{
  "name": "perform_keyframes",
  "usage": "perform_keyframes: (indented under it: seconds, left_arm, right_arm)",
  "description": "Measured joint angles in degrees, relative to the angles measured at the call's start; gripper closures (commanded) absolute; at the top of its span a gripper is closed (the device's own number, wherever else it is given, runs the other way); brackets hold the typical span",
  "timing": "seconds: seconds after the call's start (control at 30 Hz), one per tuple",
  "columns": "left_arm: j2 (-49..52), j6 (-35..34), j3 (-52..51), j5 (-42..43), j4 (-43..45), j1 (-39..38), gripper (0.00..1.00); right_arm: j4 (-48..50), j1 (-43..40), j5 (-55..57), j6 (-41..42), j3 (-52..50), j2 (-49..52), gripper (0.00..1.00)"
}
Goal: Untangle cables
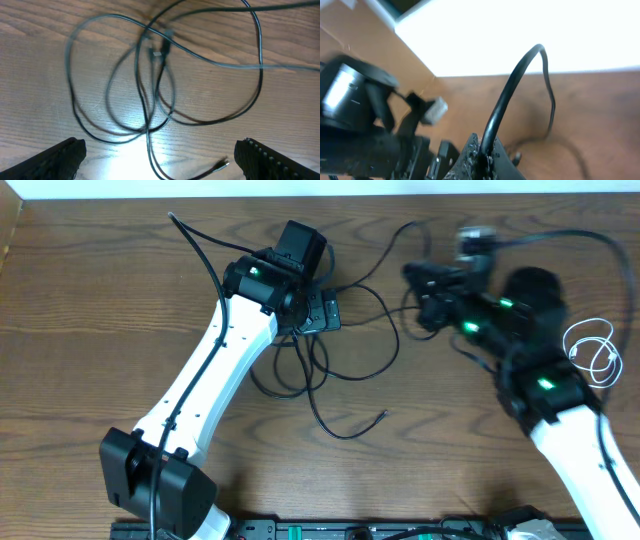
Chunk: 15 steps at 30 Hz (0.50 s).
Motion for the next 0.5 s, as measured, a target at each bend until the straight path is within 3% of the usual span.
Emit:
perform_keyframes:
  seconds: [0.17,0.37,0.5]
  left_arm:
    - [0.0,0.0,0.0,0.0,0.0,0.0,0.0]
    - [0.0,0.0,0.0,0.0,0.0,0.0,0.0]
    - [0.0,0.0,0.0,0.0,0.0,0.0,0.0]
  right_arm:
    - [2.4,-4.9,3.1,-6.3,0.0,-6.7,0.99]
    - [15.5,-9.9,5.4,-9.1,0.1,-11.0,0.99]
    - [12.0,-11.5,3.8,-9.0,5.1,-11.3,0.99]
